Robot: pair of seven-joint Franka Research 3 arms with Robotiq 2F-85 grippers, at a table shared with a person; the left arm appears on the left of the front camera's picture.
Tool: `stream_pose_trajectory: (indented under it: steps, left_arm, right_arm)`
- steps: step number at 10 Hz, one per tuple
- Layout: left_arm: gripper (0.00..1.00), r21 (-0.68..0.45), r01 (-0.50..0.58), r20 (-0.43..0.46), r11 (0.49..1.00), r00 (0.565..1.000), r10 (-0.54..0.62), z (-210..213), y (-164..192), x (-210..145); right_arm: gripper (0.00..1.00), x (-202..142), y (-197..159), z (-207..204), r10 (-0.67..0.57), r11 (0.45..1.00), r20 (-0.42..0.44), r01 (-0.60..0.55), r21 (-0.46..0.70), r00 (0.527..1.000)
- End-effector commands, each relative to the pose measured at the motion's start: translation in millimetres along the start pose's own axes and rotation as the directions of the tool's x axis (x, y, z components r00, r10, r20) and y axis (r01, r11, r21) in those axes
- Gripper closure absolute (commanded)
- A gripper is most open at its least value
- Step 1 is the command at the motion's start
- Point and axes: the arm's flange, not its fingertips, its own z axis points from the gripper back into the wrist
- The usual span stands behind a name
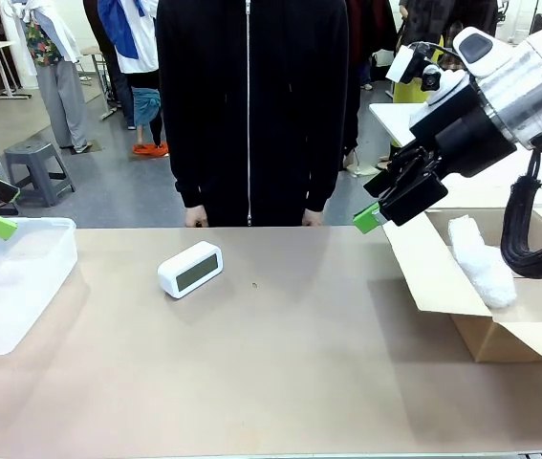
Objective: Separate and place wrapped and unwrapped clocks.
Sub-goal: Pick up the Digital clock indicated by the person.
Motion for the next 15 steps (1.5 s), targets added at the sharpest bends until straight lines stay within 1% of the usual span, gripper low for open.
stream_pose_trajectory:
  steps: [1, 15]
  left_arm:
    - [0.0, -0.017, 0.014, 0.015, 1.0, 1.0, -0.014, -0.4, 1.6, -0.8]
    - [0.0, -0.017, 0.014, 0.015, 1.0, 1.0, -0.014, -0.4, 1.6, -0.8]
  right_arm:
    - [0.0, 1.0, -1.3, -0.8, 0.006, 1.0, 0.001, -0.006, -0.007, 1.0]
    - [0.0, 1.0, -1.3, -0.8, 0.006, 1.0, 0.001, -0.006, -0.007, 1.0]
